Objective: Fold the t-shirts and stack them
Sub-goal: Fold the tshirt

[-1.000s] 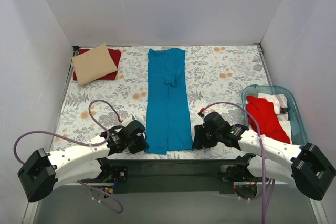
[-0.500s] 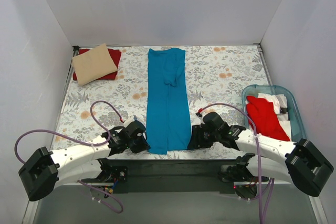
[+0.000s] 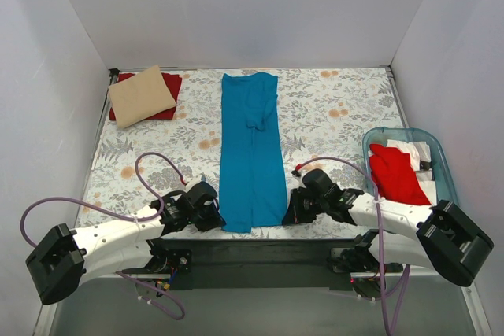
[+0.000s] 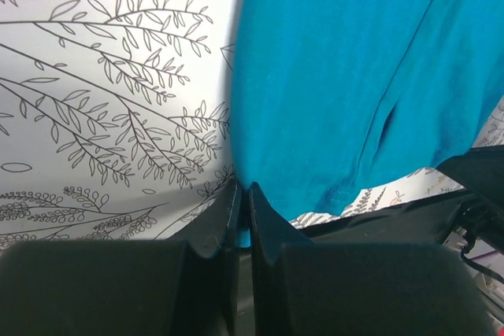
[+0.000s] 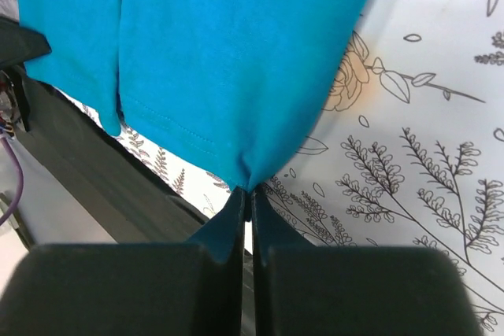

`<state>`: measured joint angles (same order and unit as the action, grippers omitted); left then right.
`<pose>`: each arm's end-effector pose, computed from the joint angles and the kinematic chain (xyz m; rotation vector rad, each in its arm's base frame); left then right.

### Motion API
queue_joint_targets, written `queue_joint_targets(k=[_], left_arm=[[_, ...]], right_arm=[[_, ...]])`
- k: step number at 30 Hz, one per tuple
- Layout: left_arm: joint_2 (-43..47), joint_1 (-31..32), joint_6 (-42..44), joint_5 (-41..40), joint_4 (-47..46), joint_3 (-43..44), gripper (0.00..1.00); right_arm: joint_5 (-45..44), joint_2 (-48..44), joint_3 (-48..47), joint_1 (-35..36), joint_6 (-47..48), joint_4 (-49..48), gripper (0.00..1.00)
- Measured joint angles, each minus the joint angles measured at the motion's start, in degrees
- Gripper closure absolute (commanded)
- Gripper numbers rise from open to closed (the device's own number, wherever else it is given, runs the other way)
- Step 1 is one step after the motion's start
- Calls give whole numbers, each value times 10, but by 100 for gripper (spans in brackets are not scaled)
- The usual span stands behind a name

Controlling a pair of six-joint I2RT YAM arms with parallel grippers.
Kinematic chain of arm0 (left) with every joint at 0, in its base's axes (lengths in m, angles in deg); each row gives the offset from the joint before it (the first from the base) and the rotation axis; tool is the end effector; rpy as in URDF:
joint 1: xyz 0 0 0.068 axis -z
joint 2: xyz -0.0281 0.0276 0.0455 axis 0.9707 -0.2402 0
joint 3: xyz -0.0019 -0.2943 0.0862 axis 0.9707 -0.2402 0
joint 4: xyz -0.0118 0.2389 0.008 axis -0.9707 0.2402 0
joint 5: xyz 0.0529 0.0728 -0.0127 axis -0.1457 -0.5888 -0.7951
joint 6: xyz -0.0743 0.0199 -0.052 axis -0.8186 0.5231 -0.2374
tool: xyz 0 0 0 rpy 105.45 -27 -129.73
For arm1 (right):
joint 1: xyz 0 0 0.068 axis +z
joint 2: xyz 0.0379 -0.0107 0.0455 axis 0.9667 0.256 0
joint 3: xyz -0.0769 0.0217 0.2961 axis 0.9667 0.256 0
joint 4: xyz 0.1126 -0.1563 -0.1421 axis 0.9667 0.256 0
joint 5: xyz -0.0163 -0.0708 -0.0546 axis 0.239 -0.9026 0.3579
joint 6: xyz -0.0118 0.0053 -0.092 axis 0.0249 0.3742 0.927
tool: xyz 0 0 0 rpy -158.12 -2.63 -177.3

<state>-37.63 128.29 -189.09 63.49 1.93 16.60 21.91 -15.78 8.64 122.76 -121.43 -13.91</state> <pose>0.0903 -0.1081 0.1450 -1.3378 2.5683 -0.7379 0.1189 0.1624 0.1538 -0.2669 2.6240 0.9584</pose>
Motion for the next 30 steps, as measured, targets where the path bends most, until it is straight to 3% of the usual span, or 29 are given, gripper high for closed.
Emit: queue_joint_targets(k=[10,16,30], left_arm=[[35,37,-3,15,38,12,100],[17,40,11,-19,63,85,100],[-189,-136,125,-4,-35,214,100]], right_arm=[[-40,-64,4,64,2,75,99],[-96,-58,-52,73,38,155,99],[-174,165,-296,-4,139,185,99]])
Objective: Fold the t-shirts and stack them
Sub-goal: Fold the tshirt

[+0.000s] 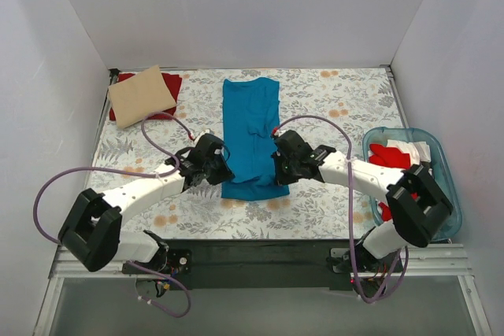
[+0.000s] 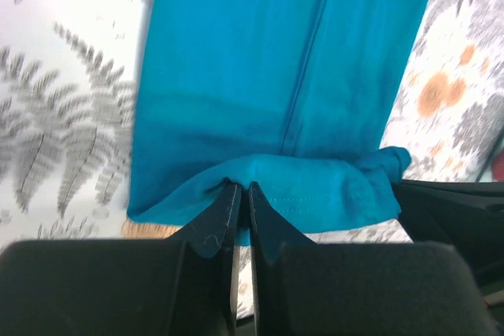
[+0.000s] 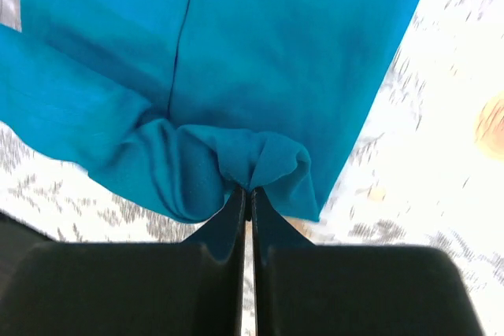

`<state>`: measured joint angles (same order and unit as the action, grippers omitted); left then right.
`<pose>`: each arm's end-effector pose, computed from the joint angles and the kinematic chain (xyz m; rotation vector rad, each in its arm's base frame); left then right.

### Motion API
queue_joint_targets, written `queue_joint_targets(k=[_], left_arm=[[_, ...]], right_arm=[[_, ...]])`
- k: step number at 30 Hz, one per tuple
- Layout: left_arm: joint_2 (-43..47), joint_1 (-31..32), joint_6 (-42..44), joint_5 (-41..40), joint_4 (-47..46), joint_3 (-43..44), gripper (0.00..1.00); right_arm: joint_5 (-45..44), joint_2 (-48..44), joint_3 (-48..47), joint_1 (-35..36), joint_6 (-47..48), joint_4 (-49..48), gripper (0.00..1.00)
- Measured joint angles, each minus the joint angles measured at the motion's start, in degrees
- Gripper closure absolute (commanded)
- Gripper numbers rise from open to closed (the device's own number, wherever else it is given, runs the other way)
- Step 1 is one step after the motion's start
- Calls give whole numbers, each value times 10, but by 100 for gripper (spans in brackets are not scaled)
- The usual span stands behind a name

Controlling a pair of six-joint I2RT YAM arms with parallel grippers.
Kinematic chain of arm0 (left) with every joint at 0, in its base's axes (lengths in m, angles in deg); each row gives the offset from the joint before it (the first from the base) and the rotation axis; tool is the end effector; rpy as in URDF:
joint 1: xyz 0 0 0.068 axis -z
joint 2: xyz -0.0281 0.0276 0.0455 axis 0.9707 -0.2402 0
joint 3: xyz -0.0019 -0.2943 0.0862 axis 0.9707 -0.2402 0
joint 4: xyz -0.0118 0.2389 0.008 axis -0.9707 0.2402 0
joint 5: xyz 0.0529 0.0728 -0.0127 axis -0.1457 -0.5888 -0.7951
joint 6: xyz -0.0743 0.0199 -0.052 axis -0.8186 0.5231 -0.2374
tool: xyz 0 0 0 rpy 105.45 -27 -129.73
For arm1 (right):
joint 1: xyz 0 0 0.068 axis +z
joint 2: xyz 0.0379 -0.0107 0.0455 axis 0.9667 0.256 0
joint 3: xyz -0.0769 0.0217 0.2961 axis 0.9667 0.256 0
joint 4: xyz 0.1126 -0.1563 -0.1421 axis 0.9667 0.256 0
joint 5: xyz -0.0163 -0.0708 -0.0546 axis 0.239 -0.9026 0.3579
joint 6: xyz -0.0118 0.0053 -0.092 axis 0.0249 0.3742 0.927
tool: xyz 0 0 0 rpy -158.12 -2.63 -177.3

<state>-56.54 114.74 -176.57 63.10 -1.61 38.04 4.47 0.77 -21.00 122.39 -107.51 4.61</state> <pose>0.1957 -0.1492 0.2070 -1.2888 2.4043 -0.7684 0.2030 0.2143 0.2125 -0.4146 2.5363 0.4747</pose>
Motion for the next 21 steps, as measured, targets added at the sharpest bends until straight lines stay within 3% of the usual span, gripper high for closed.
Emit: queue_joint_targets(k=[8,21], left_arm=[[-102,-63,19,15,-49,64,100],[-217,-115,21,37,-91,158,100]], right_arm=[[13,122,-104,-70,26,-3,99],[57,206,-207,-155,43,-2,99]])
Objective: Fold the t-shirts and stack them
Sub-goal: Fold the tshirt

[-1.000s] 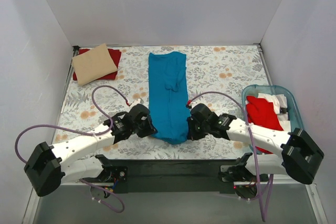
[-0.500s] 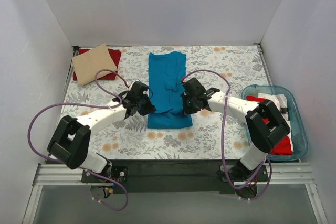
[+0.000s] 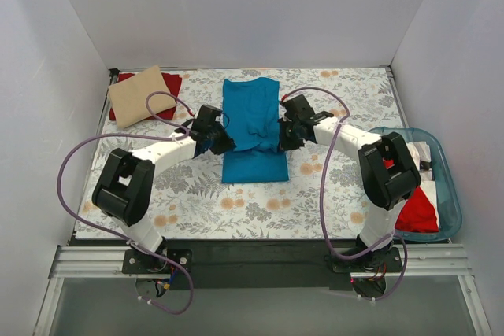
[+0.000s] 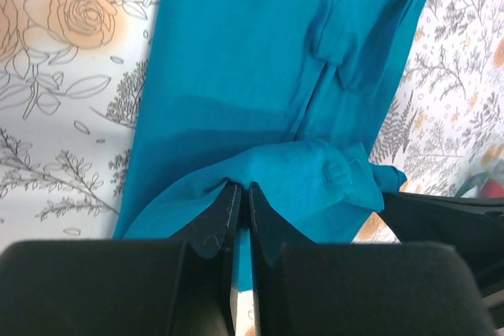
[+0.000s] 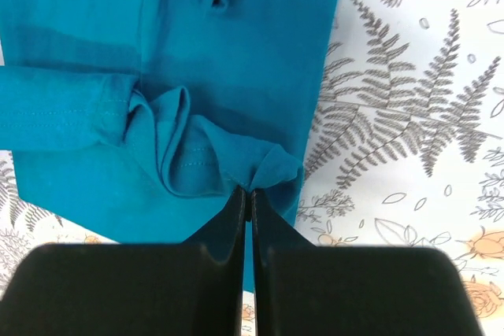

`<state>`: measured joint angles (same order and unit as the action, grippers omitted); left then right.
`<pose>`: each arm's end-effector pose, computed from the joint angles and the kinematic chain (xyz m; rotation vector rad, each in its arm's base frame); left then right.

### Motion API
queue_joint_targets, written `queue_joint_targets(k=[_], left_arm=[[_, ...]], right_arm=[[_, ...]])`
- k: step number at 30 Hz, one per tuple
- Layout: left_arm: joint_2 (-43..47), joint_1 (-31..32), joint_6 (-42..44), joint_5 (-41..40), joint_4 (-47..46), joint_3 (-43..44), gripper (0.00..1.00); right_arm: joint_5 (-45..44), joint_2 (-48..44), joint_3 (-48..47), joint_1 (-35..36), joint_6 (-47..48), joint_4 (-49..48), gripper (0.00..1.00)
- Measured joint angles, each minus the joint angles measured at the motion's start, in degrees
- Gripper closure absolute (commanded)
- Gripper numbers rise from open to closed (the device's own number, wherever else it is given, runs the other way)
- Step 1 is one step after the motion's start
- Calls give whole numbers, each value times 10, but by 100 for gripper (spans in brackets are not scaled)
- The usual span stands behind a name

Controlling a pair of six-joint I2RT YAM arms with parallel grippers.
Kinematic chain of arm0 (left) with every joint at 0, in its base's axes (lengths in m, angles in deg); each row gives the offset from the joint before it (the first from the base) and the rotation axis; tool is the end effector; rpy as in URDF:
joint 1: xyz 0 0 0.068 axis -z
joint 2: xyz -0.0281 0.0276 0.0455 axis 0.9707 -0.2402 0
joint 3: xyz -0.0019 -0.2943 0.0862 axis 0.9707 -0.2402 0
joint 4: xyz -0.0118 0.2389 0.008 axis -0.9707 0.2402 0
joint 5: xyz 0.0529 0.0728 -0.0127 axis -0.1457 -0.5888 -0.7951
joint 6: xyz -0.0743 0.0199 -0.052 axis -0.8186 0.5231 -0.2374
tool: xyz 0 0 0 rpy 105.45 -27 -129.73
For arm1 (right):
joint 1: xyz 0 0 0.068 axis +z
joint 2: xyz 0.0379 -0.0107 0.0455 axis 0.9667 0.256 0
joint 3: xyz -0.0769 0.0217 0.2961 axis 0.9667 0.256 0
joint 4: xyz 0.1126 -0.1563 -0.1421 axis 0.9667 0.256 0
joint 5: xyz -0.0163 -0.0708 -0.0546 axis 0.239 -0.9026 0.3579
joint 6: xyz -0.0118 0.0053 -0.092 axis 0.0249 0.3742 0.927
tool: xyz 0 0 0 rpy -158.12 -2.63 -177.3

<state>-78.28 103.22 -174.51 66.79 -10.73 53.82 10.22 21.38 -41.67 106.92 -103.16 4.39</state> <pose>0.3180 -0.1626 0.2011 -1.4321 2.2627 -0.8127 0.3397 0.2160 0.2072 -0.2087 2.5507 0.4616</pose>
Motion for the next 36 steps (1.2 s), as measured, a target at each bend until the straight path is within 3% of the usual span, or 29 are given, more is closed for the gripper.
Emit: queue_joint_targets(k=[21,26,28,30,31,32,34,36], left_arm=[[-82,-55,-2,45,-19,62,100],[-97,-61,-2,54,-21,76,100],[-98,-67,1,62,-26,76,93],[-98,-72,7,71,-34,80,77],[-98,-75,9,74,-37,82,74],[-98,-79,12,78,-42,85,71],[-97,-87,19,83,-53,88,47],[-95,-96,24,84,-58,87,45]], right_arm=[[47,61,-78,-46,9,1,99],[56,73,-89,-52,7,2,71],[59,76,-96,-57,9,2,60],[62,77,-103,-63,10,3,53],[63,78,-108,-65,12,5,47],[63,78,-113,-68,12,6,45],[63,77,-121,-71,14,5,43],[61,75,-124,-74,15,5,43]])
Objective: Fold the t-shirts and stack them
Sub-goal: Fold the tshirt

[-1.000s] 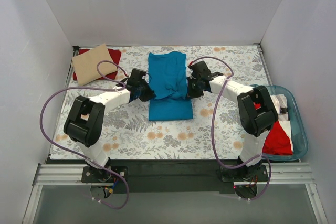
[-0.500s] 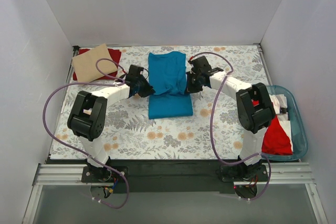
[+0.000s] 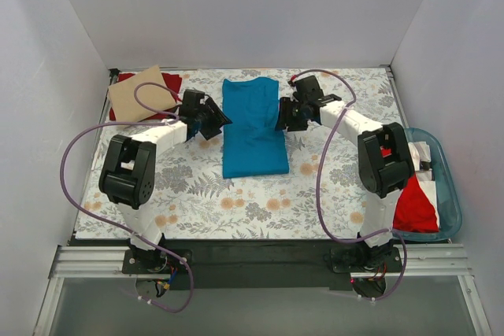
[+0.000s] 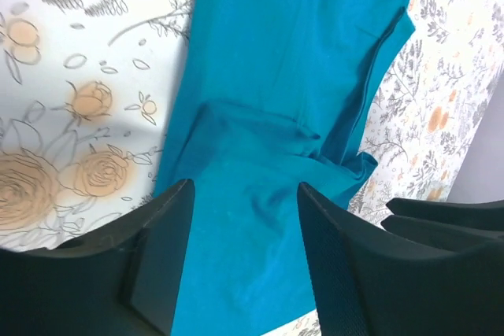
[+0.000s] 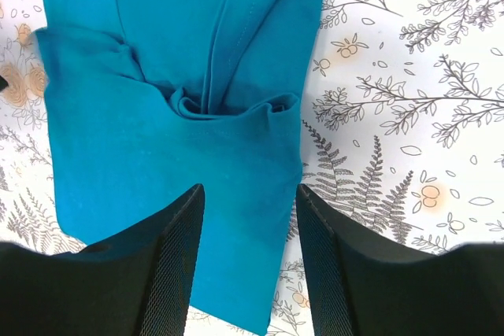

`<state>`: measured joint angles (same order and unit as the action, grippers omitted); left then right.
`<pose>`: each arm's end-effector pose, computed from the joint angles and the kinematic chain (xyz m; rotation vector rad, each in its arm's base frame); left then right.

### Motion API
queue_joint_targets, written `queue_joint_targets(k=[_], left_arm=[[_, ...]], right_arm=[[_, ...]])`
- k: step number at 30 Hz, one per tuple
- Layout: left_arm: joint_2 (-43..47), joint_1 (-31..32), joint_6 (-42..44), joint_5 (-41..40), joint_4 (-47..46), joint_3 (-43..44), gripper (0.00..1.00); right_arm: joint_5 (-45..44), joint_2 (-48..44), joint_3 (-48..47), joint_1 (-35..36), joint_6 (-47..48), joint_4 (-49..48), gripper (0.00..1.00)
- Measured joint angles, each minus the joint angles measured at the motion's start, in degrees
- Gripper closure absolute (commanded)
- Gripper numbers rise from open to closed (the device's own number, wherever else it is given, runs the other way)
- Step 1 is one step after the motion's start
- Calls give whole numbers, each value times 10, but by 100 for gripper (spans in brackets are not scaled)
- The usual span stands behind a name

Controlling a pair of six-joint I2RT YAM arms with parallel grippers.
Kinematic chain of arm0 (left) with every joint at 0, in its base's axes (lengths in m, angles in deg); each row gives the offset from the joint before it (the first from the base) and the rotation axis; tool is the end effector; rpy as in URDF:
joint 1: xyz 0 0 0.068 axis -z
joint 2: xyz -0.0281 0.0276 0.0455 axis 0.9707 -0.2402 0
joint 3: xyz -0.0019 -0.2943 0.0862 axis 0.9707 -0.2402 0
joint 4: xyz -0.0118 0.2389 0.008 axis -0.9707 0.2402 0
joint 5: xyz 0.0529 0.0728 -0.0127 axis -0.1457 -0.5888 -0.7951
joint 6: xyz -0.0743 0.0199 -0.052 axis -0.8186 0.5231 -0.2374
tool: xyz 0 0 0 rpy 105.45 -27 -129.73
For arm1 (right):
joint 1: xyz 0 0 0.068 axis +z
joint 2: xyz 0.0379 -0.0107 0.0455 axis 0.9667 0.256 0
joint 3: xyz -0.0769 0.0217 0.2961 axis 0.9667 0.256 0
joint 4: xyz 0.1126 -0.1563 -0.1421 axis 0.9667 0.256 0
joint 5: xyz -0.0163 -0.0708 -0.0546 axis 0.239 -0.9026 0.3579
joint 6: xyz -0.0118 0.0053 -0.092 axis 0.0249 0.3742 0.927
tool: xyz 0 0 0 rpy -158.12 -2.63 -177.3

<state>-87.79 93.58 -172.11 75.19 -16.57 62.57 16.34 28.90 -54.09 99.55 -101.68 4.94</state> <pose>0.3920 -0.1359 0.1997 -1.4800 2.1734 -0.9655 0.4077 0.1999 0.2226 -0.1284 2.4839 0.5573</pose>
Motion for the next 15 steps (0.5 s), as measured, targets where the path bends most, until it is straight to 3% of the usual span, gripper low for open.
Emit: queue_joint_targets(k=[3,6,8,11,15], left_arm=[[6,-10,6,0,1,0,52],[17,-16,10,3,4,-1,73],[25,-12,12,7,5,-1,87],[28,3,11,21,3,-1,99],[9,28,10,43,1,5,100]], right_arm=[[-1,-9,1,0,0,3,44],[-1,-24,4,3,2,6,50],[-1,-33,6,10,5,6,59],[1,-34,6,29,4,4,62],[11,-2,-16,52,5,6,63]])
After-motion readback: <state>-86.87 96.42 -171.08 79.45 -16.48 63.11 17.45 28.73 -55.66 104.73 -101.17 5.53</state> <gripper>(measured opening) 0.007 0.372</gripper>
